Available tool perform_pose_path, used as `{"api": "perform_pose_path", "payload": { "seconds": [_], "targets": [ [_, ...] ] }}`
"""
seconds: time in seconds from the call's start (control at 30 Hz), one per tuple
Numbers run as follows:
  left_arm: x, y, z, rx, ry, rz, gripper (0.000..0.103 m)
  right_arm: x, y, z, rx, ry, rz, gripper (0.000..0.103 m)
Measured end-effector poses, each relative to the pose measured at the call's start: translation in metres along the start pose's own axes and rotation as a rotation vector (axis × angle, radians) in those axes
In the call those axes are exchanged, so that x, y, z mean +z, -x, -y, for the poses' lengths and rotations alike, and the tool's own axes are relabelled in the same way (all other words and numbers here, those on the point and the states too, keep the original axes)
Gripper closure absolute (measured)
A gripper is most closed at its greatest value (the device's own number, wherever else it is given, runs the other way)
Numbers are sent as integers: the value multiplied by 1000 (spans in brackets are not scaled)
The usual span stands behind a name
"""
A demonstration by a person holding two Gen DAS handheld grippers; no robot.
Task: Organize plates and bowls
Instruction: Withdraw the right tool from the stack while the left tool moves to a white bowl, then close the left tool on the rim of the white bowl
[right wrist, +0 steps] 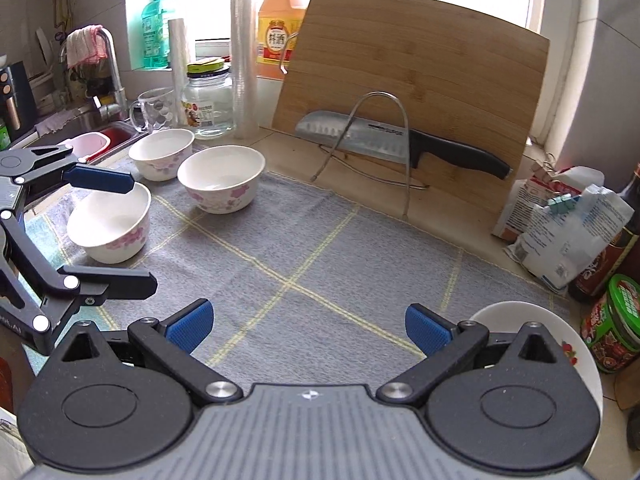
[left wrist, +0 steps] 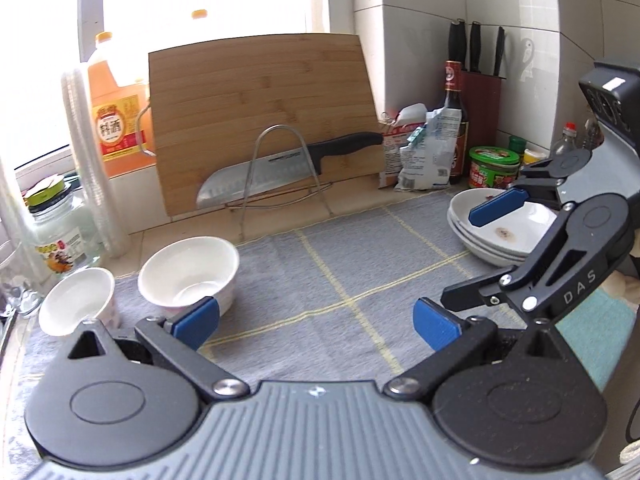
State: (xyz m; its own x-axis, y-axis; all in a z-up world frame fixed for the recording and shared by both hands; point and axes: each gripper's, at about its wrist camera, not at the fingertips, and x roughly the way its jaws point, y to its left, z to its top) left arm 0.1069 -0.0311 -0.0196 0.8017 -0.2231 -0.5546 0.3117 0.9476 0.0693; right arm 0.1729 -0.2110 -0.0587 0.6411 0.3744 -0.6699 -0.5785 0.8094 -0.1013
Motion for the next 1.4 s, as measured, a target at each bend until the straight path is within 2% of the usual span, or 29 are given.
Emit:
{"api": "perform_pose_path", "payload": {
  "seconds": [0.23,0.4,0.63,0.8,0.97,1.03,1.3,1.4],
  "targets": [
    [-19,16,-64,42,27,-54,1,13,-33,-70,6,29,-40,0],
    [-29,20,-100,56,58,-88,1,21,-52,-106,34,49,-50,0],
    [-34,5,-136,69,70,-167,1,25,-73,-150,93,103,-45,0],
    [-33,-10,-150,42,49,-201,1,26,-88,-180,84,186,-38,0],
    [-33,-24,-159,-3,56,-241,3,31,-97,-190,100,178,-24,0],
    [-32,-28,-161,-24,56,-253,9,33,-102,-193,97,169,-23,0],
    [-29,-33,-161,-79,43,-280,21,34,-112,-198,93,169,-27,1],
    [-28,-34,-160,-97,37,-287,29,36,-113,-198,96,171,-25,7]
  ]
}}
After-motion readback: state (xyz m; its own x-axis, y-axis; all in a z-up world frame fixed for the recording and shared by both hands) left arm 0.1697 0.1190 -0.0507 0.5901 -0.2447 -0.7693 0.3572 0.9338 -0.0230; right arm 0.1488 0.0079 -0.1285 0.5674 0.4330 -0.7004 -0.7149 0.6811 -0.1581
